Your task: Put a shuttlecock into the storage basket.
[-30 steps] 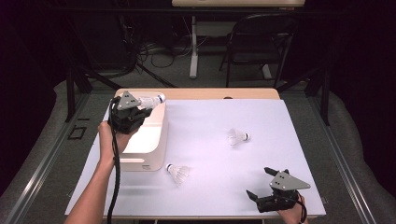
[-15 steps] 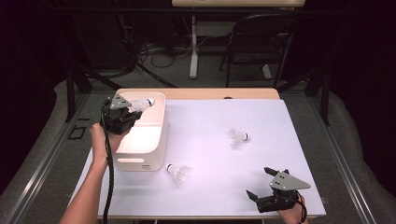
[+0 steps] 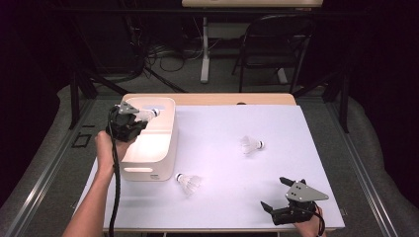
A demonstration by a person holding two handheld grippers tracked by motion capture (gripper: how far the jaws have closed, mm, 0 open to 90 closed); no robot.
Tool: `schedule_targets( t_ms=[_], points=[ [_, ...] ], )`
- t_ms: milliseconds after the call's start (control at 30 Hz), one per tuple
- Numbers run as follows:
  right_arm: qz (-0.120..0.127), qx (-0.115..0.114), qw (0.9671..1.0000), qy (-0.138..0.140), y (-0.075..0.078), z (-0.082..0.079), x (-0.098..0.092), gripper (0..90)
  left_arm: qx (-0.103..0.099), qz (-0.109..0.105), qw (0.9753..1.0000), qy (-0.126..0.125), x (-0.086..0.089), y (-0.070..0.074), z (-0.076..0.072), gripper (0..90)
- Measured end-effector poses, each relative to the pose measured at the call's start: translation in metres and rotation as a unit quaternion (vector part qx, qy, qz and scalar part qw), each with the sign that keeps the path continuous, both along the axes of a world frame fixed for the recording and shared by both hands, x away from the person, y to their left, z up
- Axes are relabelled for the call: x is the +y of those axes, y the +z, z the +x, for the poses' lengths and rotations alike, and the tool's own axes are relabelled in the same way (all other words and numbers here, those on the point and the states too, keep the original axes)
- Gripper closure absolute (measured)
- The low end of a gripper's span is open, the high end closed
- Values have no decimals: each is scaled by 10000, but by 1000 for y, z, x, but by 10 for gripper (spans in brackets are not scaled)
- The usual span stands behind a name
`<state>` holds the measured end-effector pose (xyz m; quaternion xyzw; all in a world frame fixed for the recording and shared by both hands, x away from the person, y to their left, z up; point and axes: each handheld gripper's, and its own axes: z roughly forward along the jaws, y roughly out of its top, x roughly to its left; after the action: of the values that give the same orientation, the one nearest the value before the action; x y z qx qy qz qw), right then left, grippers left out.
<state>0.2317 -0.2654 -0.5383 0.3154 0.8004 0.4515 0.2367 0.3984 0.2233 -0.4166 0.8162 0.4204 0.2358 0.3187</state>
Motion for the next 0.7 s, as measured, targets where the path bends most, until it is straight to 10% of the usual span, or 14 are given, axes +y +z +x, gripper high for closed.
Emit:
schedule_targets(
  t_ms=[533,700],
  points=[
    [1,32,10000,15,-1,1,0,2,289,193,9994,14,-8,-15,15,890],
    [-9,41,10000,20,-1,1,-1,2,157,53,9999,35,-8,-9,10,606]
  ],
)
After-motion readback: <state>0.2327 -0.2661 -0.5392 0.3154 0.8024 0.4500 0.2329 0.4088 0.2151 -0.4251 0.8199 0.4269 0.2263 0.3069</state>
